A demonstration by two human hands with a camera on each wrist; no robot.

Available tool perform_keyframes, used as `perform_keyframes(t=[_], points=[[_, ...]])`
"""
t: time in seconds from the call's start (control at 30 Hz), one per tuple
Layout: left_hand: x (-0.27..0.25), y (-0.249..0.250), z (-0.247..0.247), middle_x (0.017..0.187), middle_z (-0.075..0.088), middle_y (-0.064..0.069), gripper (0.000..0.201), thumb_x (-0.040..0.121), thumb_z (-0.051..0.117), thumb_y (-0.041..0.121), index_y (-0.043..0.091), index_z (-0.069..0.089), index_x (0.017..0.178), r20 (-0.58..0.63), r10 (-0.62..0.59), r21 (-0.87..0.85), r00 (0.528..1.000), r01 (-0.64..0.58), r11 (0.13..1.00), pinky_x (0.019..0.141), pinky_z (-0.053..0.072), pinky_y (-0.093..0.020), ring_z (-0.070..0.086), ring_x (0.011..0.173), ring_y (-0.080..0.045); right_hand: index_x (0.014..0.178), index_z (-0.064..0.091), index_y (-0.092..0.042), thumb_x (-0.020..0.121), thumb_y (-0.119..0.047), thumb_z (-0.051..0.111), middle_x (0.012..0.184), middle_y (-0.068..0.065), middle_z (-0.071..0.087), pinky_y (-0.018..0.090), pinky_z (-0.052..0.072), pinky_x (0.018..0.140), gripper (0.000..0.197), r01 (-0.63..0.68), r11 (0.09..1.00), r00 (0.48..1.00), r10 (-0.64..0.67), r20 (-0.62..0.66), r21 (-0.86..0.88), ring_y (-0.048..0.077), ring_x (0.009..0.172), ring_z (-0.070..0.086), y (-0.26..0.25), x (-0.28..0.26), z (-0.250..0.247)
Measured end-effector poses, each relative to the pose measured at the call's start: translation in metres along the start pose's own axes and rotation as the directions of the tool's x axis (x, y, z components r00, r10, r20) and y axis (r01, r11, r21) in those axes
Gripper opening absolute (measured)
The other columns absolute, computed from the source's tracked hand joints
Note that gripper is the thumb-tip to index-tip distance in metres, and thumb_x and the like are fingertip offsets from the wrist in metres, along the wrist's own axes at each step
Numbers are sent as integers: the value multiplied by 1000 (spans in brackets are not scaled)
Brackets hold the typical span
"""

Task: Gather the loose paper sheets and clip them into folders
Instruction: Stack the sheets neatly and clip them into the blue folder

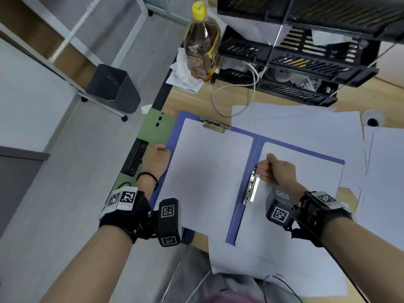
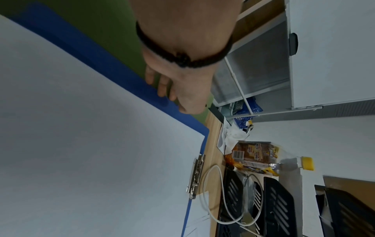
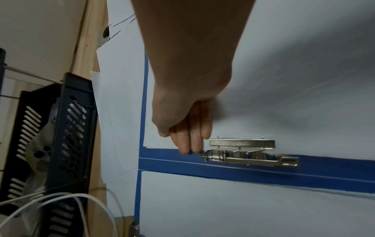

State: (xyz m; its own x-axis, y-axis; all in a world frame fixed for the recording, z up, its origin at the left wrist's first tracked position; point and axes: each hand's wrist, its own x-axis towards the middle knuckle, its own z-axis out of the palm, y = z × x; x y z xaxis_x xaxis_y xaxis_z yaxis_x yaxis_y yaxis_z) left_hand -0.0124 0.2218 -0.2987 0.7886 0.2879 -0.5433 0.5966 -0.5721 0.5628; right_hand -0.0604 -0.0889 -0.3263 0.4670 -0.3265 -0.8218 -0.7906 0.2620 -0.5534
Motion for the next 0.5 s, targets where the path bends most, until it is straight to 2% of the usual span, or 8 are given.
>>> perform_keyframes(t=[0.1, 0.23, 0.27, 0.33, 0.4, 0.43, 0.47, 0.5], points=[[-11, -13, 1, 79, 51, -3, 15, 90, 50, 15, 19, 57, 102, -6, -22, 75, 1000, 22, 997, 69, 35, -29, 48, 79, -25, 74, 58, -8, 97, -17, 52, 61, 12, 61, 22, 47, 43, 25, -14, 998, 999, 11, 46, 68, 19, 45, 57, 8, -9, -10], [-20, -20, 4, 108, 57, -10, 42, 87, 58, 20, 7, 51, 127, -69, -69, 118, 995, 77, 990, 84, 43, -34, 56, 103, -32, 76, 56, -10, 96, -9, 46, 63, 9, 58, 21, 44, 45, 23, -45, 998, 995, 40, 93, 53, 23, 50, 57, 27, -24, -31], [-22, -19, 5, 104, 57, -10, 38, 84, 59, 22, 9, 55, 120, -71, -68, 114, 995, 76, 991, 81, 43, -34, 57, 100, -31, 79, 60, -9, 96, -10, 47, 69, 9, 64, 22, 49, 49, 21, -42, 999, 994, 39, 104, 30, 24, 58, 63, 33, -28, -37], [-24, -14, 5, 82, 54, -9, 8, 80, 59, 25, 17, 58, 84, -58, -66, 63, 996, 70, 996, 64, 38, -32, 51, 79, -29, 89, 65, -9, 97, -13, 50, 82, 8, 72, 25, 59, 58, 18, -53, 999, 987, 53, 154, -5, 24, 71, 71, 45, -34, -47], [-25, -8, 3, 70, 44, -7, 20, 86, 55, 17, 20, 45, 69, -40, -51, -1, 998, 51, 999, 57, 28, -30, 39, 75, -22, 94, 66, -11, 98, -16, 49, 86, 6, 74, 26, 61, 65, 18, -74, 997, 977, 74, 201, -5, 20, 72, 74, 55, -34, -53], [-26, -3, 0, 71, 42, -8, 16, 89, 52, 12, 17, 47, 74, -24, -23, -16, 999, 23, 1000, 59, 27, -31, 38, 75, -22, 95, 65, -11, 99, -16, 49, 85, 5, 75, 26, 61, 65, 18, -84, 996, 974, 82, 212, 0, 18, 70, 74, 58, -34, -55], [-29, 3, -6, 75, 45, -10, 8, 90, 48, 8, 13, 52, 85, -6, 10, 8, 1000, -10, 1000, 62, 29, -31, 39, 74, -23, 95, 64, -11, 99, -17, 48, 83, 4, 74, 26, 61, 64, 18, -89, 996, 972, 87, 219, 0, 17, 68, 74, 59, -34, -56], [-30, 8, -12, 79, 48, -11, 13, 92, 47, 5, 10, 55, 101, 21, 35, 27, 999, -36, 999, 64, 33, -31, 42, 72, -25, 95, 63, -12, 100, -17, 47, 82, 4, 74, 25, 60, 63, 18, -89, 996, 971, 88, 224, -5, 16, 66, 73, 60, -33, -56]])
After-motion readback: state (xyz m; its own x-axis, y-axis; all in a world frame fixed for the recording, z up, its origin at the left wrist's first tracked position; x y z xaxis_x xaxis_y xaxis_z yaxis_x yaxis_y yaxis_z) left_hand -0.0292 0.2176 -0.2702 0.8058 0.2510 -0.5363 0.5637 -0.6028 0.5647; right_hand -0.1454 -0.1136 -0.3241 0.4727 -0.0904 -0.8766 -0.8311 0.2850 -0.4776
